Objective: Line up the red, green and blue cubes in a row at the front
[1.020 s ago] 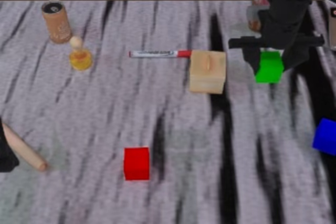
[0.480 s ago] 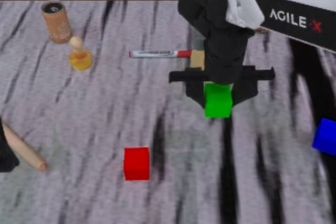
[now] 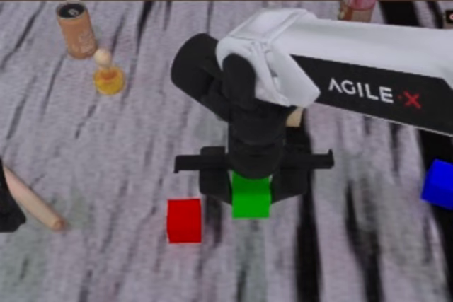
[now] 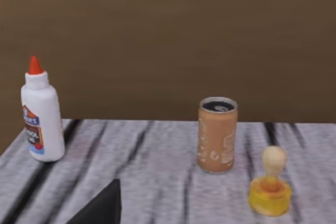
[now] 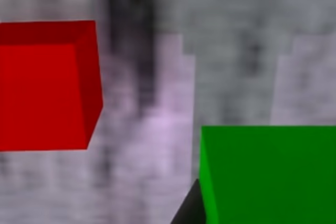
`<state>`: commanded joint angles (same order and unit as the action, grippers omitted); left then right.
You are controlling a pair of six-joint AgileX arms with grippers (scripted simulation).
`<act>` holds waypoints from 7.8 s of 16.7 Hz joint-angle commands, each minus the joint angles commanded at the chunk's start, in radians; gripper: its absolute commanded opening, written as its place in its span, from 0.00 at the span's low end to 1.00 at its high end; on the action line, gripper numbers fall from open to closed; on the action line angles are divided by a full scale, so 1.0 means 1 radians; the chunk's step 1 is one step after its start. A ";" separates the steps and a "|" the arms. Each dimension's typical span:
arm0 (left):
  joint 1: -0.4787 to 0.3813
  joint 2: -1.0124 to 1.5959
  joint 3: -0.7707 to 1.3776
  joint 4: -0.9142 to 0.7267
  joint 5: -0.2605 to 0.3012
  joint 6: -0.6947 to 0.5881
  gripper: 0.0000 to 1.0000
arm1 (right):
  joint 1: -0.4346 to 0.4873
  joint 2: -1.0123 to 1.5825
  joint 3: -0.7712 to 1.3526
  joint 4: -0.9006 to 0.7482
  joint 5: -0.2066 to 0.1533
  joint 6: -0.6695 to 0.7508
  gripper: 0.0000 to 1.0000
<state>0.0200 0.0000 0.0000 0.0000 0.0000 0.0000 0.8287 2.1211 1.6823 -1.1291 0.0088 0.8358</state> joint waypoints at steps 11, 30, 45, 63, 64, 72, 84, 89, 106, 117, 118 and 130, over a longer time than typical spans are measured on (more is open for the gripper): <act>0.000 0.000 0.000 0.000 0.000 0.000 1.00 | 0.001 0.079 -0.133 0.217 0.000 0.002 0.00; 0.000 0.000 0.000 0.000 0.000 0.000 1.00 | 0.002 0.089 -0.148 0.237 0.001 0.003 1.00; 0.000 0.000 0.000 0.000 0.000 0.000 1.00 | 0.009 0.027 -0.033 0.050 0.000 0.004 1.00; 0.000 0.000 0.000 0.000 0.000 0.000 1.00 | -0.233 -0.039 -0.104 0.037 -0.002 -0.622 1.00; 0.000 0.000 0.000 0.000 0.000 0.000 1.00 | -0.270 -0.049 -0.126 0.043 -0.002 -0.720 1.00; 0.000 0.000 0.000 0.000 0.000 0.000 1.00 | -0.574 -0.147 -0.311 0.101 -0.006 -1.549 1.00; 0.000 0.000 0.000 0.000 0.000 0.000 1.00 | -0.736 -0.240 -0.409 0.163 -0.008 -1.908 1.00; 0.000 0.000 0.000 0.000 0.000 0.000 1.00 | -0.738 -0.187 -0.462 0.272 -0.008 -1.905 1.00; 0.000 0.000 0.000 0.000 0.000 0.000 1.00 | -0.739 -0.069 -0.569 0.497 -0.007 -1.905 0.47; 0.000 0.000 0.000 0.000 0.000 0.000 1.00 | -0.739 -0.069 -0.569 0.497 -0.007 -1.905 0.00; 0.000 0.000 0.000 0.000 0.000 0.000 1.00 | -0.739 -0.069 -0.569 0.497 -0.007 -1.905 0.00; 0.000 0.000 0.000 0.000 0.000 0.000 1.00 | -0.728 -0.232 -0.445 0.211 -0.016 -1.888 0.00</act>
<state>0.0200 0.0000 0.0000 0.0000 0.0000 0.0000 0.1006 1.8895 1.2370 -0.9181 -0.0073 -1.0521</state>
